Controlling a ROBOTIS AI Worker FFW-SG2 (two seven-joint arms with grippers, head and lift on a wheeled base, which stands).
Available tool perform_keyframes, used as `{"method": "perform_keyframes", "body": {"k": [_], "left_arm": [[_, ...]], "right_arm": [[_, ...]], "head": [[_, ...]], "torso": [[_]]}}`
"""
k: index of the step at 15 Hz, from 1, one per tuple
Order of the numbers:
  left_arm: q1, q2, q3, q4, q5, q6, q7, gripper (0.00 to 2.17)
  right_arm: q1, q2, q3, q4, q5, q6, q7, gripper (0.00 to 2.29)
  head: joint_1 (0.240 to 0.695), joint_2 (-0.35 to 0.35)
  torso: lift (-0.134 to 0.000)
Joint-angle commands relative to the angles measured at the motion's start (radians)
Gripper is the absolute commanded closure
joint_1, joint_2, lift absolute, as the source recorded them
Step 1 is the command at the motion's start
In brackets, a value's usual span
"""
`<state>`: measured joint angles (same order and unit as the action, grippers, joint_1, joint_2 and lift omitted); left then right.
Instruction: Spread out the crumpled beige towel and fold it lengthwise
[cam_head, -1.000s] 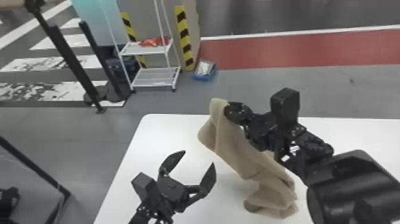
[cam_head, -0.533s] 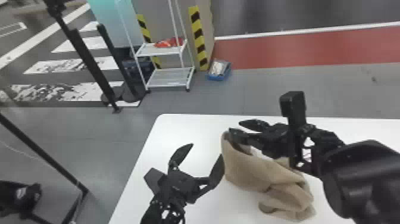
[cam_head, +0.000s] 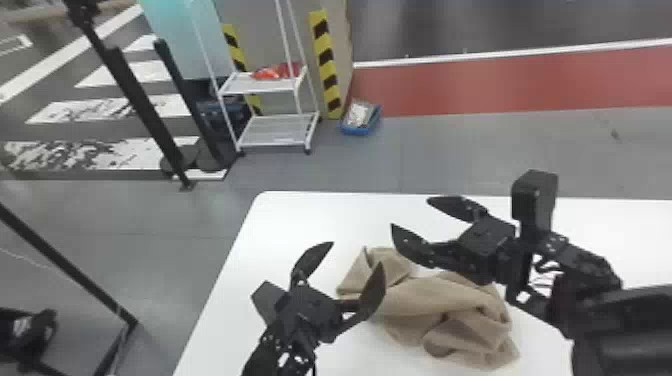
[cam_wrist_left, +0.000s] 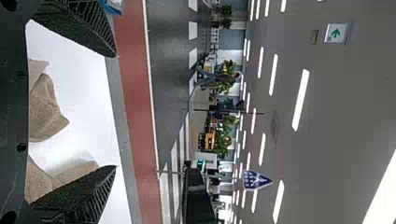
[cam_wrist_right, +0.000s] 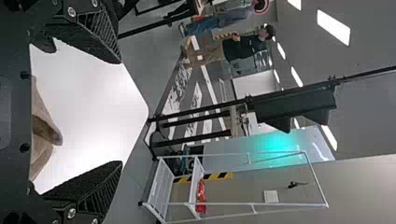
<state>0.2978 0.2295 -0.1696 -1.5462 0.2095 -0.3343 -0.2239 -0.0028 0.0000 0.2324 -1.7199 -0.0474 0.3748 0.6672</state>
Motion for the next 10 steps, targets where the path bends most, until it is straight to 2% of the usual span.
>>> {"method": "perform_keyframes", "body": {"k": [1,2,4,5,7,10], "left_arm": [[-0.006,-0.004,-0.002,0.012,-0.012,-0.001,0.0,0.03],[-0.008,-0.004,-0.002,0.015,-0.013,-0.001,0.0,0.03],[-0.011,-0.004,-0.002,0.02,-0.013,-0.001,0.0,0.03],[-0.011,-0.004,-0.002,0.018,-0.012,0.002,0.0,0.03],[-0.012,-0.004,-0.002,0.018,-0.013,0.002,0.0,0.03],[-0.012,-0.004,-0.002,0.018,-0.018,0.005,0.0,0.03]], "right_arm": [[0.099,0.001,-0.045,-0.083,0.072,-0.007,0.008,0.16],[0.138,0.001,-0.068,-0.109,0.087,-0.007,0.009,0.22],[0.213,-0.032,-0.102,-0.135,0.106,-0.007,0.043,0.29],[0.245,-0.037,-0.12,-0.139,0.139,-0.017,0.063,0.29],[0.299,-0.037,-0.16,-0.142,0.265,-0.066,0.107,0.29],[0.346,-0.037,-0.219,-0.173,0.405,-0.096,0.184,0.29]], "head": [[0.695,0.226],[0.695,0.214],[0.695,0.195],[0.695,0.187],[0.695,0.16],[0.695,0.117]], "torso": [[0.0],[0.0],[0.0],[0.0],[0.0],[0.0]]}}
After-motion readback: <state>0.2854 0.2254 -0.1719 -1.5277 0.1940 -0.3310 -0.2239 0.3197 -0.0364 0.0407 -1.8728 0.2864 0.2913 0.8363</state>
